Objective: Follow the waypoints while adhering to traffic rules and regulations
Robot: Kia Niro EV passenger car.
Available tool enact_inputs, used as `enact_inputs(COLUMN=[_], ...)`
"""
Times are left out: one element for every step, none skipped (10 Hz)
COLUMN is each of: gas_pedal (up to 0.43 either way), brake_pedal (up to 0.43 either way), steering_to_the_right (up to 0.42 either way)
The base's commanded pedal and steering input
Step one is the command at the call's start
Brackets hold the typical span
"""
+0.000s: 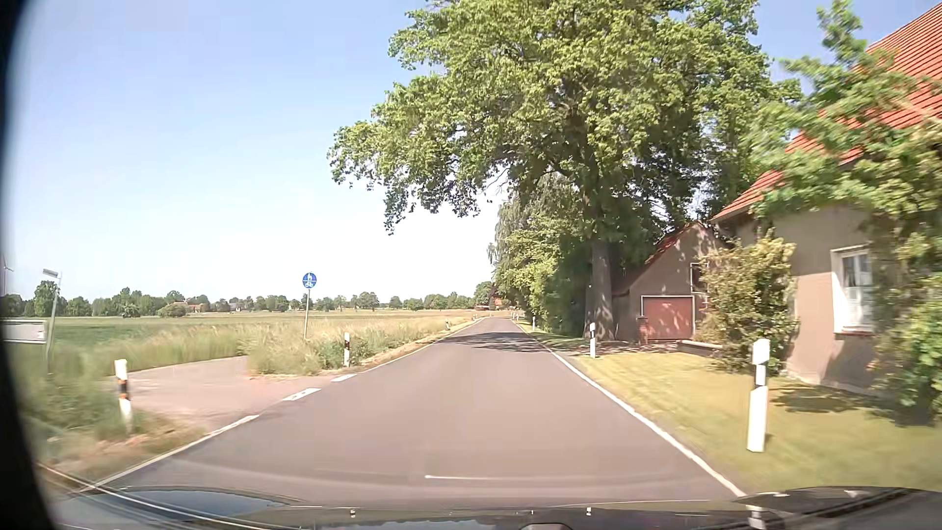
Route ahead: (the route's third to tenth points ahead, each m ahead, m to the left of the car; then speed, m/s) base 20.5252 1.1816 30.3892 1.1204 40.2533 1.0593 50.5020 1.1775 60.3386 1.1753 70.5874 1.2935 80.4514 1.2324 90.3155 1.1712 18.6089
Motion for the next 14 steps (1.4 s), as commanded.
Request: enact_inputs(gas_pedal=[0.177, 0.169, 0.157, 0.157, 0.157, 0.157, 0.157, 0.157, 0.169, 0.169, 0.169, 0.169, 0.169, 0.169], brake_pedal=[0.000, 0.000, 0.000, 0.000, 0.000, 0.000, 0.000, 0.000, 0.000, 0.000, 0.000, 0.000, 0.000, 0.000], steering_to_the_right=[-0.001, -0.001, -0.001, -0.001, -0.001, -0.001, -0.001, -0.001, -0.001, -0.001, -0.001, -0.001, -0.001, -0.001])
